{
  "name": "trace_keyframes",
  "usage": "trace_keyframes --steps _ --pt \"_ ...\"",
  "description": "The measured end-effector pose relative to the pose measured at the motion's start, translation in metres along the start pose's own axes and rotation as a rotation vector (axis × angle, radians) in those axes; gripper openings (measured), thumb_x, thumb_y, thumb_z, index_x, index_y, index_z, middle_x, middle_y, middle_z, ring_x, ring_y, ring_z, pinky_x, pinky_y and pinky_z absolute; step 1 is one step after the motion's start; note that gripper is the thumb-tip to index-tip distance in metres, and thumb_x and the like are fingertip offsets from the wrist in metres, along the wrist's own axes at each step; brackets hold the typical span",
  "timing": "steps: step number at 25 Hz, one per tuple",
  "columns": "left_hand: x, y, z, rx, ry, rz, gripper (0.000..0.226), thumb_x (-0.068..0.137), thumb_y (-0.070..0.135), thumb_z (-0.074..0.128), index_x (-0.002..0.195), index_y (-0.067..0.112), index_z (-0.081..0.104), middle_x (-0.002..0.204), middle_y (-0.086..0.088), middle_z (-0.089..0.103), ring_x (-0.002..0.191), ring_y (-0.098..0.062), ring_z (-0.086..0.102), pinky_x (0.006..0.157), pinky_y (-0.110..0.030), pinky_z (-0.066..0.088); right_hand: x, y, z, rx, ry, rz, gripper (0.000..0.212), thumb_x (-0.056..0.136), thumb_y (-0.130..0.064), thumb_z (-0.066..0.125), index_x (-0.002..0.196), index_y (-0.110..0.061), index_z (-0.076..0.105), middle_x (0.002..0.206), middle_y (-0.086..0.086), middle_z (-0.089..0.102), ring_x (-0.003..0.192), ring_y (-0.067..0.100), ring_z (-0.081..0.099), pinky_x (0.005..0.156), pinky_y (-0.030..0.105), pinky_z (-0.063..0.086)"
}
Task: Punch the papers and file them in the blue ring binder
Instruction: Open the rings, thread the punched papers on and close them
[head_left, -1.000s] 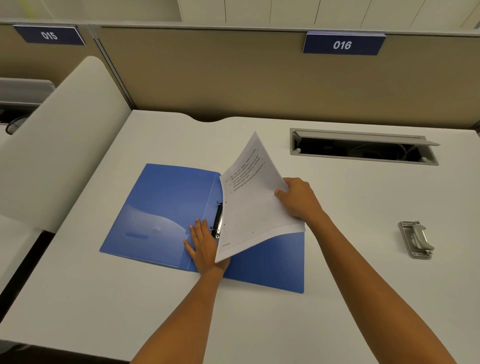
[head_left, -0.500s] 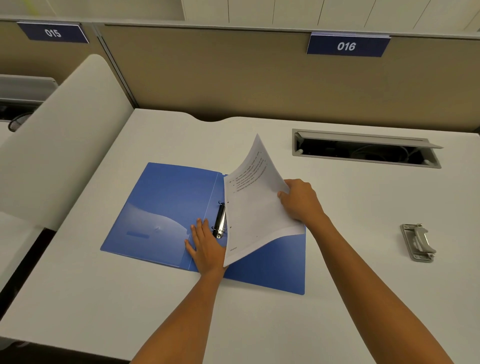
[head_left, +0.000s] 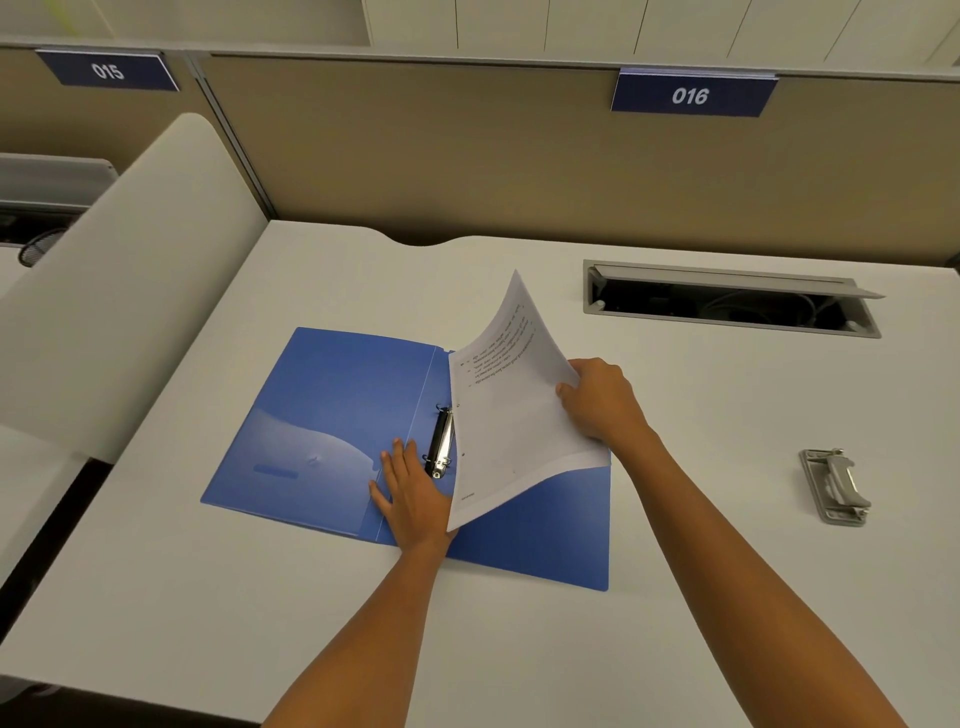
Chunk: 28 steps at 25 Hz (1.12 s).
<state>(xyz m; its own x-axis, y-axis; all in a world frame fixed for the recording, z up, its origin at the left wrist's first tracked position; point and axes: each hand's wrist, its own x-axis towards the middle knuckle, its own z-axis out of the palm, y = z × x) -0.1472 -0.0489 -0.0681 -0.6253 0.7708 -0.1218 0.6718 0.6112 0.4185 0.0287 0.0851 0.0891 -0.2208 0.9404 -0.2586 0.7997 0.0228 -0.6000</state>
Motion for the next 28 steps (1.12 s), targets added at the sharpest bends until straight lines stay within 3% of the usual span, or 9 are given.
trace_keyframes --steps 4,7,9,13,16,18,20,24,28 --pt "-0.008 0.007 0.0 -0.277 0.138 -0.002 0.073 0.072 0.041 0.08 0.132 0.011 0.051 0.147 -0.013 0.044 0.138 -0.033 0.038 0.118 -0.051 0.009 -0.001 0.01 0.0 -0.023 -0.004 0.007 0.034 0.095 -0.013 0.048 0.128 -0.01 0.059 0.116 0.012 0.065 0.081 0.023 0.055 0.068 0.028 0.043" --pt "-0.015 0.007 -0.003 -0.52 0.262 0.027 0.061 0.07 0.032 0.085 0.118 0.014 0.052 0.135 -0.011 0.053 0.12 -0.03 0.051 0.107 -0.056 0.039 0.001 0.014 0.002 -0.01 -0.002 0.001 0.034 0.095 -0.014 0.048 0.128 -0.01 0.058 0.115 0.011 0.065 0.082 0.023 0.056 0.069 0.029 0.045" --pt "-0.017 0.001 -0.002 -0.582 0.255 0.06 0.057 0.07 0.033 0.085 0.115 0.021 0.053 0.137 -0.009 0.051 0.122 -0.028 0.048 0.098 -0.051 0.048 0.003 0.022 0.004 0.019 -0.021 0.016 0.033 0.095 -0.015 0.05 0.127 -0.011 0.059 0.114 0.011 0.065 0.083 0.025 0.056 0.071 0.03 0.045" --pt "-0.015 -0.014 0.008 -0.581 0.178 0.089 0.038 0.072 0.035 0.081 0.105 0.021 0.068 0.149 -0.003 0.041 0.14 -0.029 0.034 0.105 -0.058 0.04 0.003 0.056 0.021 0.209 -0.122 0.151 0.031 0.094 -0.02 0.055 0.122 -0.009 0.06 0.117 0.011 0.064 0.091 0.024 0.058 0.078 0.032 0.046" --pt "-0.017 -0.011 0.004 -0.769 0.18 -0.025 0.022 0.082 0.044 0.066 0.104 0.044 0.063 0.15 0.001 0.04 0.139 -0.028 0.038 0.103 -0.056 0.045 0.0 0.078 0.039 0.34 -0.158 0.252 0.036 0.094 -0.023 0.058 0.127 -0.01 0.056 0.124 0.011 0.062 0.103 0.028 0.06 0.087 0.036 0.048" --pt "-0.016 -0.009 -0.001 -0.867 0.13 -0.157 0.03 0.091 0.049 0.047 0.12 0.048 0.054 0.155 -0.001 0.033 0.143 -0.028 0.031 0.108 -0.056 0.038 -0.001 0.086 0.05 0.355 -0.164 0.262 0.039 0.094 -0.025 0.057 0.13 -0.01 0.053 0.127 0.011 0.061 0.11 0.031 0.059 0.092 0.038 0.047" --pt "-0.011 -0.007 -0.006 -0.798 -0.019 -0.207 0.038 0.099 0.043 0.04 0.135 0.033 0.048 0.161 -0.003 0.018 0.149 -0.029 0.011 0.119 -0.055 0.016 -0.001 0.091 0.058 0.357 -0.15 0.246 0.041 0.095 -0.026 0.056 0.132 -0.009 0.051 0.13 0.011 0.059 0.115 0.032 0.057 0.095 0.039 0.045" --pt "-0.006 -0.003 -0.022 -0.66 -0.264 -0.192 0.054 0.093 0.032 0.061 0.144 0.027 0.042 0.163 -0.001 0.0 0.149 -0.032 -0.011 0.118 -0.053 0.0 -0.003 0.097 0.071 0.366 -0.114 0.222 0.047 0.095 -0.028 0.057 0.136 -0.008 0.046 0.134 0.013 0.055 0.118 0.033 0.055 0.096 0.04 0.045" --pt "-0.006 -0.002 -0.03 -0.675 -0.299 -0.197 0.057 0.092 0.028 0.063 0.144 0.026 0.041 0.163 -0.002 -0.002 0.148 -0.032 -0.013 0.118 -0.051 -0.002 -0.029 0.076 0.086 -0.089 0.285 0.068 0.07 0.086 -0.043 0.063 0.141 -0.011 0.034 0.138 0.011 0.043 0.124 0.031 0.045 0.098 0.044 0.041"
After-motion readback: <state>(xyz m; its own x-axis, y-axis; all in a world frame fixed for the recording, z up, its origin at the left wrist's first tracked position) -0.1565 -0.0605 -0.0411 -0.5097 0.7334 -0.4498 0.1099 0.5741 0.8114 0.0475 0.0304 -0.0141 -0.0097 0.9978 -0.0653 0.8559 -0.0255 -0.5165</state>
